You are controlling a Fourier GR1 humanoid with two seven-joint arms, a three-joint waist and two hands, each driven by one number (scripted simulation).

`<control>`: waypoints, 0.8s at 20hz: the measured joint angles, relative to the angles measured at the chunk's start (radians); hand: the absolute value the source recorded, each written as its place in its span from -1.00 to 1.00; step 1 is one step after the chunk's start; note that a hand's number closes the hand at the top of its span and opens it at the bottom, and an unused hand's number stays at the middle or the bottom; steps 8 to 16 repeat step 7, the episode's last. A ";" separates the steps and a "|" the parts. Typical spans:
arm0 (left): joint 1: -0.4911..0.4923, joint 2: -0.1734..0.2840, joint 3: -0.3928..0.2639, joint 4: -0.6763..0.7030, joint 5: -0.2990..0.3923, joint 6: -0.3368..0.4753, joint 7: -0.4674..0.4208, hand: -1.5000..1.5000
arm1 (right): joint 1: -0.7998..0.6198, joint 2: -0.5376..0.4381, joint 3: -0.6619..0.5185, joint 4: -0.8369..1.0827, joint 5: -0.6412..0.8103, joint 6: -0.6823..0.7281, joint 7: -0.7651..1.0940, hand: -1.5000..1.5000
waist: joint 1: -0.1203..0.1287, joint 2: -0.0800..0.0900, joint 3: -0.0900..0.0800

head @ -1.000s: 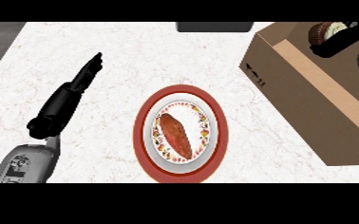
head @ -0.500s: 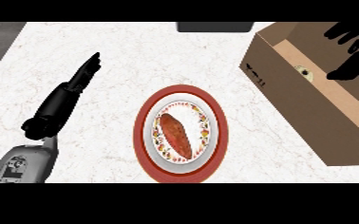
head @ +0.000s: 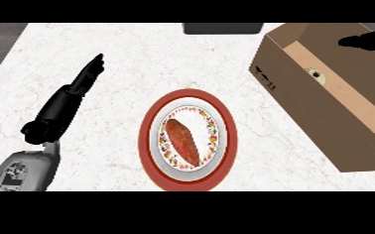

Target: Pick the cupcake from the plate and place it in the cardboard box

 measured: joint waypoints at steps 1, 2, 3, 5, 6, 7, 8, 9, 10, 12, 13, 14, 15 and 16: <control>-0.005 -0.004 -0.002 0.000 -0.004 0.004 0.005 0.00 | -0.008 0.010 -0.043 0.006 -0.036 -0.021 0.006 -1.00 | -0.002 0.000 0.000; -0.003 -0.001 0.002 0.002 -0.003 0.002 -0.001 0.00 | -0.011 0.014 -0.083 0.007 -0.071 -0.037 0.011 -1.00 | -0.004 0.000 -0.001; -0.001 -0.003 0.001 0.007 -0.005 0.002 -0.006 0.00 | -0.013 0.015 -0.118 0.012 -0.097 -0.055 0.016 -1.00 | -0.004 0.001 -0.001; 0.006 -0.001 0.001 0.001 -0.007 -0.002 -0.007 0.00 | -0.004 0.005 -0.179 0.027 -0.143 -0.081 0.014 -1.00 | -0.002 0.002 -0.002; 0.007 -0.009 -0.004 -0.001 -0.012 0.002 -0.007 0.00 | -0.001 -0.004 -0.201 0.044 -0.160 -0.093 0.004 -1.00 | 0.001 0.003 -0.002; 0.006 -0.016 -0.005 0.001 -0.015 0.007 -0.011 0.00 | 0.010 -0.014 -0.224 0.055 -0.175 -0.103 -0.011 -1.00 | 0.001 0.004 -0.002; 0.006 -0.016 -0.005 0.001 -0.015 0.007 -0.011 0.00 | 0.010 -0.014 -0.224 0.055 -0.175 -0.103 -0.011 -1.00 | 0.001 0.004 -0.002; 0.006 -0.016 -0.005 0.001 -0.015 0.007 -0.011 0.00 | 0.010 -0.014 -0.224 0.055 -0.175 -0.103 -0.011 -1.00 | 0.001 0.004 -0.002; 0.006 -0.016 -0.005 0.001 -0.015 0.007 -0.011 0.00 | 0.010 -0.014 -0.224 0.055 -0.175 -0.103 -0.011 -1.00 | 0.001 0.004 -0.002; 0.006 -0.016 -0.005 0.001 -0.015 0.007 -0.011 0.00 | 0.010 -0.014 -0.224 0.055 -0.175 -0.103 -0.011 -1.00 | 0.001 0.004 -0.002; 0.006 -0.016 -0.005 0.001 -0.015 0.007 -0.011 0.00 | 0.010 -0.014 -0.224 0.055 -0.175 -0.103 -0.011 -1.00 | 0.001 0.004 -0.002; 0.006 -0.016 -0.005 0.001 -0.015 0.007 -0.011 0.00 | 0.010 -0.014 -0.224 0.055 -0.175 -0.103 -0.011 -1.00 | 0.001 0.004 -0.002; 0.006 -0.016 -0.005 0.001 -0.015 0.007 -0.011 0.00 | 0.010 -0.014 -0.224 0.055 -0.175 -0.103 -0.011 -1.00 | 0.001 0.004 -0.002; 0.006 -0.016 -0.005 0.001 -0.015 0.007 -0.011 0.00 | 0.010 -0.014 -0.224 0.055 -0.175 -0.103 -0.011 -1.00 | 0.001 0.004 -0.002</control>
